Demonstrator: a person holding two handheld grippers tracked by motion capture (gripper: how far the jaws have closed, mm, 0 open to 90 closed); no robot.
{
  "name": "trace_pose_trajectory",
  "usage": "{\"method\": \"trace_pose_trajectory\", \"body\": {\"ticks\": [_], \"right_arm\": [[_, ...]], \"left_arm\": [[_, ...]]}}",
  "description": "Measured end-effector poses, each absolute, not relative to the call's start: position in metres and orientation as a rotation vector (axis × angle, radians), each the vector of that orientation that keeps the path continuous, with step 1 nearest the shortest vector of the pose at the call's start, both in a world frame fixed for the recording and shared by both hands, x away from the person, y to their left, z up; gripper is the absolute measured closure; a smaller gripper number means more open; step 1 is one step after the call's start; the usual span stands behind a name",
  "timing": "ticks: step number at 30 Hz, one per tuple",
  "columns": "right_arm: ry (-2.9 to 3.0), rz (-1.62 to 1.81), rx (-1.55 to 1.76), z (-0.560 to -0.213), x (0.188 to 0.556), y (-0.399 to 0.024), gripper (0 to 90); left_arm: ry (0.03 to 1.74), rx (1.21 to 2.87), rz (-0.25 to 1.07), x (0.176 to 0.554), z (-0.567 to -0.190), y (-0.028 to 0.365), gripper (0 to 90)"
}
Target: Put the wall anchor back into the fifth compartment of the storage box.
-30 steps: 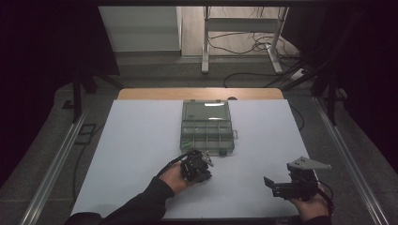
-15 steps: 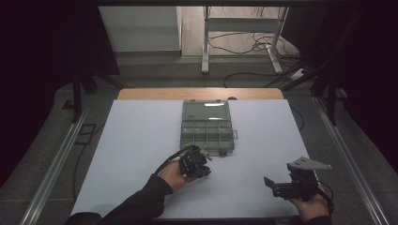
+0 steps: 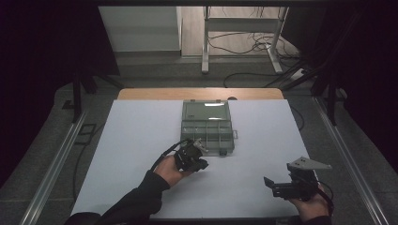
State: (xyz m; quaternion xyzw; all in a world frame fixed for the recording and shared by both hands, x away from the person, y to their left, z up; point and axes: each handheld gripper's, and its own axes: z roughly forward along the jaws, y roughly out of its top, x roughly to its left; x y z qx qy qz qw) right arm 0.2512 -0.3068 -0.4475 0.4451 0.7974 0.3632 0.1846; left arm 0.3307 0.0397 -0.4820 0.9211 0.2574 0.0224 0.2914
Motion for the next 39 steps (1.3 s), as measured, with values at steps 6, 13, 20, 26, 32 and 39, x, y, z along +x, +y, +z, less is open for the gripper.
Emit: {"method": "trace_pose_trajectory", "body": {"ticks": [6, 13, 20, 26, 32, 39], "right_arm": [[2.247, 1.024, 1.256, -0.448, 0.251, -0.307, 0.7], [2.248, 1.023, 1.256, -0.448, 0.251, -0.307, 0.8], [2.251, 1.022, 1.257, -0.448, 0.252, -0.307, 0.8], [2.254, 1.022, 1.257, -0.448, 0.252, -0.306, 0.8], [2.253, 1.022, 1.257, -0.448, 0.252, -0.306, 0.9], [2.257, 1.02, 1.26, -0.448, 0.252, -0.306, 0.9]], "left_arm": [[0.702, 2.437, 0.084, 0.333, -0.476, 0.045, 84.3], [0.722, 2.411, 0.1, 0.336, -0.47, 0.053, 84.2], [0.754, 2.396, 0.115, 0.342, -0.463, 0.062, 84.0], [0.787, 2.376, 0.101, 0.348, -0.461, 0.07, 84.0], [0.819, 2.364, 0.105, 0.356, -0.459, 0.076, 84.0], [0.857, 2.334, 0.119, 0.366, -0.456, 0.084, 84.0]]}}
